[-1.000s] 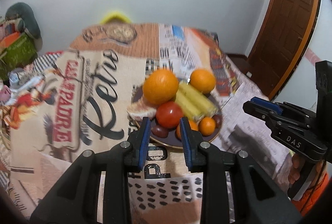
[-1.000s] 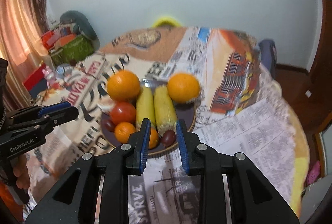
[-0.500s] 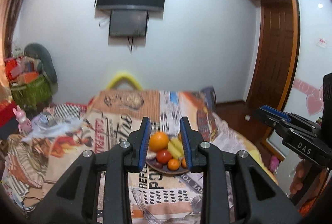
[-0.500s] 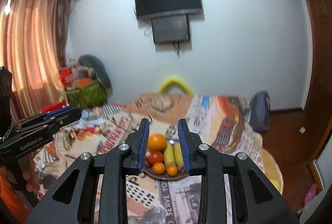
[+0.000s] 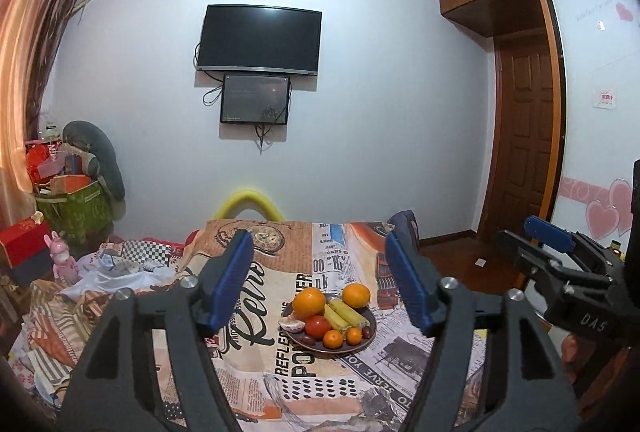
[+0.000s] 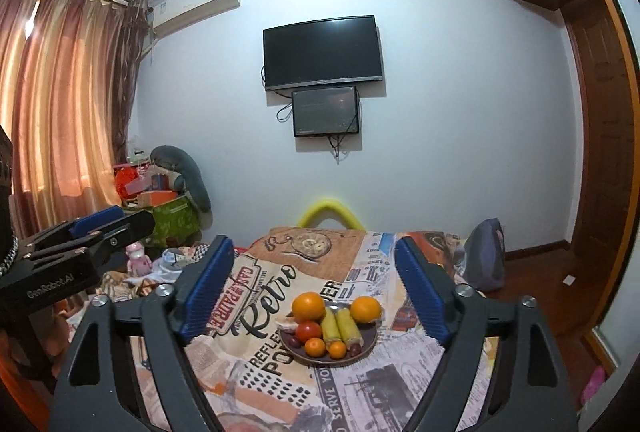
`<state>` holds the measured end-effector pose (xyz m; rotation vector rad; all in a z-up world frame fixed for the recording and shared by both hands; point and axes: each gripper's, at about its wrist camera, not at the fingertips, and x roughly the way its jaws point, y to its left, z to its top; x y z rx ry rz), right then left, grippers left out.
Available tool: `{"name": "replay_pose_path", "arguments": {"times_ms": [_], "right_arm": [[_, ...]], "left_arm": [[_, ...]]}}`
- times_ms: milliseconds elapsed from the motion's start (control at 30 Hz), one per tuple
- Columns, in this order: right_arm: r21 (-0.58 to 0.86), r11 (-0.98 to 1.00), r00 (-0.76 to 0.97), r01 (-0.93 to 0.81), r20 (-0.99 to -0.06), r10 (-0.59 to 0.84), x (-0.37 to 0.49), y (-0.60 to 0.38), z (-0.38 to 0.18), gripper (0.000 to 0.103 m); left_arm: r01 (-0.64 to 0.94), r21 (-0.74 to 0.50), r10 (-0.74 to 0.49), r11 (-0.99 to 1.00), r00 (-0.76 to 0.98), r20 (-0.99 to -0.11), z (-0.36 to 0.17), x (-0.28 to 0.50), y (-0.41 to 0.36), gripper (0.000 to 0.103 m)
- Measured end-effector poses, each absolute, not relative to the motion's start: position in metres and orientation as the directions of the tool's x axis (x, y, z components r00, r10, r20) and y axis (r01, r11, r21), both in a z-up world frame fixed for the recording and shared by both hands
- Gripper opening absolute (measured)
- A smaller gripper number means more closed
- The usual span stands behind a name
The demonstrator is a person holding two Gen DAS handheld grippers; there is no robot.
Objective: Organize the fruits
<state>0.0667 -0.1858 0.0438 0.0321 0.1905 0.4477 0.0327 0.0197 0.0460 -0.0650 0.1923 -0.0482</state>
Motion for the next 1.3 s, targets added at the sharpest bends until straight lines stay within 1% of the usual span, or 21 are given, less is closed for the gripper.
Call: {"name": "replay_pose_path", "arguments": {"times_ms": [67,133,233,300,667,1067,1300], "right_arm": [[0.063,0.908,0.891,-0.415,-0.173,0.419,0.065,-0.184,0.043,0.088],[0.067,0.910,0.894,-0.409,-0.173,0.414,0.061,-0.187,0.042,0.096],[0.067,0.919,0.904,-0.389,-0.163,0.394,0.056,-0.190,0.039,0.103],[0.061,0.922,0.908,-0.382,-0.163,0.386,0.054,-0.191,0.038,0.103],[0.057,0.922,0.906,-0.382,-0.176,0.386,0.050,-0.194,0.036,0.103],[0.057,0.923,0.906,-0.380,-0.176,0.384,0.050,-0.194,0.037,0.103],[0.057,0.923,0.906,-0.380,-0.176,0.384,0.050,-0.194,0.037,0.103]], "left_arm": [[0.037,-0.063,-0.048,0.997,0.981,-0.189,0.045,0.032,0.020,0.072],[0.035,-0.063,-0.047,0.997,0.981,-0.191,0.043,0.032,0.019,0.081],[0.026,-0.063,-0.037,0.998,0.982,-0.187,0.042,0.028,0.018,0.089],[0.022,-0.057,-0.032,0.998,0.982,-0.187,0.040,0.027,0.016,0.091],[0.023,-0.027,-0.028,0.999,0.981,-0.193,0.037,0.023,0.011,0.093],[0.027,-0.037,-0.034,0.999,0.978,-0.204,0.036,0.026,0.015,0.099],[0.022,-0.037,-0.029,0.999,0.978,-0.205,0.036,0.027,0.016,0.100]]}}
